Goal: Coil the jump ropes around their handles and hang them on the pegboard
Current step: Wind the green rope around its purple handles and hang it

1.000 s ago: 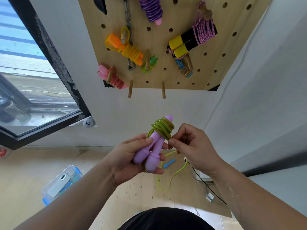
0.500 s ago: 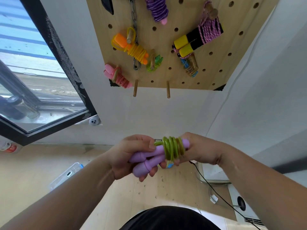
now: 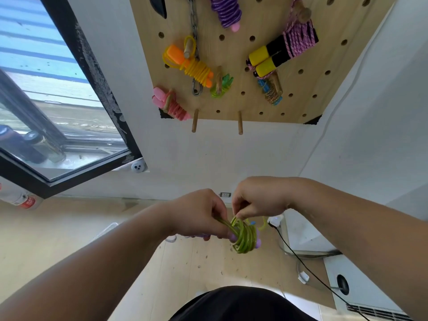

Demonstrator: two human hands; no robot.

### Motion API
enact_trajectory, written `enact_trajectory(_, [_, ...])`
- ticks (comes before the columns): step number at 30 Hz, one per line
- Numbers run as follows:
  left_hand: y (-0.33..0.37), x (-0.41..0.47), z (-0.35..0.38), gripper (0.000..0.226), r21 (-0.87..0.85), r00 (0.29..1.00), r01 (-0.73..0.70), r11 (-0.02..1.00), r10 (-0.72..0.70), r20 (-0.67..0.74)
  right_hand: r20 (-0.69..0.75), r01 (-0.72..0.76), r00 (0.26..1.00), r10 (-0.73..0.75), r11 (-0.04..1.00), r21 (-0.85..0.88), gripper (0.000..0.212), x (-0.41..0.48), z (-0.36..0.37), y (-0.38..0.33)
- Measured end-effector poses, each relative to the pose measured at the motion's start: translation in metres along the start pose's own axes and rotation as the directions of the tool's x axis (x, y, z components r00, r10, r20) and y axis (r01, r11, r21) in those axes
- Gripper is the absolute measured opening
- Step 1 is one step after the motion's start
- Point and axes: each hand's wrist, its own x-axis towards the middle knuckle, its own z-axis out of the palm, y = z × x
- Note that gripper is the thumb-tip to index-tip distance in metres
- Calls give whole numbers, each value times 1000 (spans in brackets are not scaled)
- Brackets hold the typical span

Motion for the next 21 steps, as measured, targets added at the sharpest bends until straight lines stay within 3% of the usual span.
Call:
enact_trajectory(4, [-5, 11, 8, 28, 309, 984, 19, 951, 38, -176, -110, -81, 991, 75, 996, -47, 21, 2, 6, -7])
enact_trajectory(9, [-6, 23, 14, 34, 451, 948, 151, 879, 1, -318, -225, -191, 960, 166, 977, -98, 28, 8, 14, -15])
enact_trajectory(15, [-17, 37, 12, 27, 276, 855, 221, 935, -49, -516, -388, -292, 871, 301, 953, 83, 17, 8, 31, -13])
enact_trajectory(21, [-13, 45, 10, 38, -7, 735, 221, 975, -171, -656, -553, -176, 792, 261, 963, 203, 29, -5, 42, -22])
